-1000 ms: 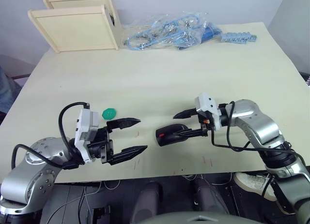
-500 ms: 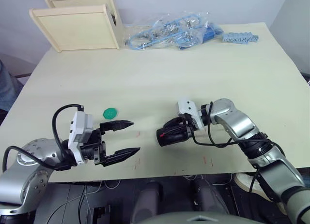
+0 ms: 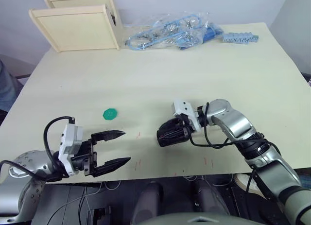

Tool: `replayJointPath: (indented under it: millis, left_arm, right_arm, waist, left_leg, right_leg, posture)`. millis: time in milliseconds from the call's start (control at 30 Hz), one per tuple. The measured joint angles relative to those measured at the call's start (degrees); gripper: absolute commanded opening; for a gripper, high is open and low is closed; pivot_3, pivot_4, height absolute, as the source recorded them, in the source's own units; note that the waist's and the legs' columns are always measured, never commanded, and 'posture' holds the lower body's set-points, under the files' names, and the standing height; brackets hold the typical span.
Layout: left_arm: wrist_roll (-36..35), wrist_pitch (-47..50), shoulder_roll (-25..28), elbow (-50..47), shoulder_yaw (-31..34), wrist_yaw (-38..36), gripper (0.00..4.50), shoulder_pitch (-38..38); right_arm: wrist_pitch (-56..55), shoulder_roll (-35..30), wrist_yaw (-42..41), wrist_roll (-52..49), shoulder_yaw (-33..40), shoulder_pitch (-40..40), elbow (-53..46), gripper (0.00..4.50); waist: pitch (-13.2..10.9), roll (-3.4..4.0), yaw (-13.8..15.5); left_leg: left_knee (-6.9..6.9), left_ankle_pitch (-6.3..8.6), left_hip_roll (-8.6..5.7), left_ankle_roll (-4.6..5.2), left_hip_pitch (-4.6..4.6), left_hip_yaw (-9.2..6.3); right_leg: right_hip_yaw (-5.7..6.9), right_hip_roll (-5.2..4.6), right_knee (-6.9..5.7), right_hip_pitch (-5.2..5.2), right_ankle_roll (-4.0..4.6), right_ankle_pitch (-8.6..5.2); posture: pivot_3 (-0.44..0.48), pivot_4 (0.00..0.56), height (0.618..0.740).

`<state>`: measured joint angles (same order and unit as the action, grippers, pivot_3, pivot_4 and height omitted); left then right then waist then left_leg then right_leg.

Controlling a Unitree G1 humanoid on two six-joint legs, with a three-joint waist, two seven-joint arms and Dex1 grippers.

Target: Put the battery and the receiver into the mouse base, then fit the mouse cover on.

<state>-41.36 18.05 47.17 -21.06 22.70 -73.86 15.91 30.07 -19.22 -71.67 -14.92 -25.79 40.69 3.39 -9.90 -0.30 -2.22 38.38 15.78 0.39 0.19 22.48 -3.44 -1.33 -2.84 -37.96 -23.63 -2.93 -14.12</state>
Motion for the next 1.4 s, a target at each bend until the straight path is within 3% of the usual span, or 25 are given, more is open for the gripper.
replayJointPath:
  millis: [200,533,700,833,900,1033,1200,1400]
  left_arm:
    - [0.75,-2.52,-0.06,2.14,0.07,-1.92,4.50,0.28]
    - [1.42,-4.98,-0.19,4.14,0.00,-3.64,4.50,0.44]
    - [1.96,-6.01,-0.77,4.62,-0.58,-3.78,4.50,0.05]
    - [1.97,-6.07,-1.45,4.67,-0.82,-3.42,4.50,-0.05]
    - [1.86,-5.73,-1.47,4.60,-0.78,-3.04,4.50,-0.35]
    - [1.64,-5.06,-1.31,4.39,-0.50,-3.09,4.50,-0.09]
    - [1.14,-3.32,-0.47,4.28,-0.66,-3.04,4.50,-1.51]
    - [0.48,0.18,0.70,3.24,-1.00,-1.46,4.50,-5.35]
  right_arm:
    - [1.00,-0.41,0.43,-0.75,0.17,-0.01,-1.70,1.87]
    - [-1.95,-2.85,0.36,7.62,-5.89,3.05,3.01,1.87]
    - [-4.18,-2.91,-0.32,9.04,-6.94,3.16,3.79,1.87]
    - [-2.44,-1.53,0.08,2.64,-0.46,-2.53,0.53,1.87]
    - [2.11,-1.54,2.13,-6.48,8.78,-8.63,-7.28,1.87]
    - [4.08,-2.80,6.72,-10.37,15.79,-14.48,-14.65,1.87]
    - [4.51,-2.78,13.84,-11.54,17.88,-24.83,-19.92,1.87]
    - [0.50,2.18,19.60,-9.61,16.66,-27.95,-16.28,1.87]
  waist:
    - [0.00,0.00,0.00]
    - [0.04,-0.01,-0.06]
    - [0.27,-0.19,0.14]
    - [0.26,-0.24,0.33]
    - [0.18,-0.19,0.48]
    - [0.20,-0.23,0.42]
    - [0.18,-0.21,0.19]
    - [0.17,-0.20,-0.17]
  left_leg:
    - [0.00,0.00,0.00,0.00,0.00,0.00]
    - [0.00,0.00,0.00,0.00,-0.08,0.04]
    - [-0.09,0.01,0.00,0.00,-0.57,0.04]
    - [-0.10,0.02,0.00,0.00,-0.50,-0.01]
    - [-0.07,0.01,-0.01,0.00,-0.27,0.00]
    - [-0.08,0.02,0.01,0.00,-0.31,0.00]
    - [-0.09,0.01,0.02,0.01,-0.33,0.07]
    - [-0.10,0.01,0.04,0.01,-0.35,0.12]
  right_leg:
    - [0.01,0.00,-0.01,0.00,0.00,0.00]
    - [-0.01,0.00,-0.01,0.04,0.00,0.00]
    - [0.01,-0.02,0.11,0.53,0.01,-0.02]
    - [0.04,-0.02,0.15,0.52,0.01,-0.02]
    - [0.01,-0.08,0.08,0.28,-0.01,-0.01]
    - [0.03,-0.05,0.07,0.29,0.01,-0.02]
    - [-0.05,0.01,0.00,0.25,0.02,-0.03]
    - [-0.13,0.06,-0.01,0.24,0.02,-0.03]
  posture:
    - [0.000,0.150,0.740]
    - [0.000,0.150,0.740]
    - [0.000,0.150,0.740]
    - [0.000,0.150,0.740]
    - [0.000,0.150,0.740]
    - [0.000,0.150,0.740]
    - [0.000,0.150,0.740]
    - [0.000,0.150,0.740]
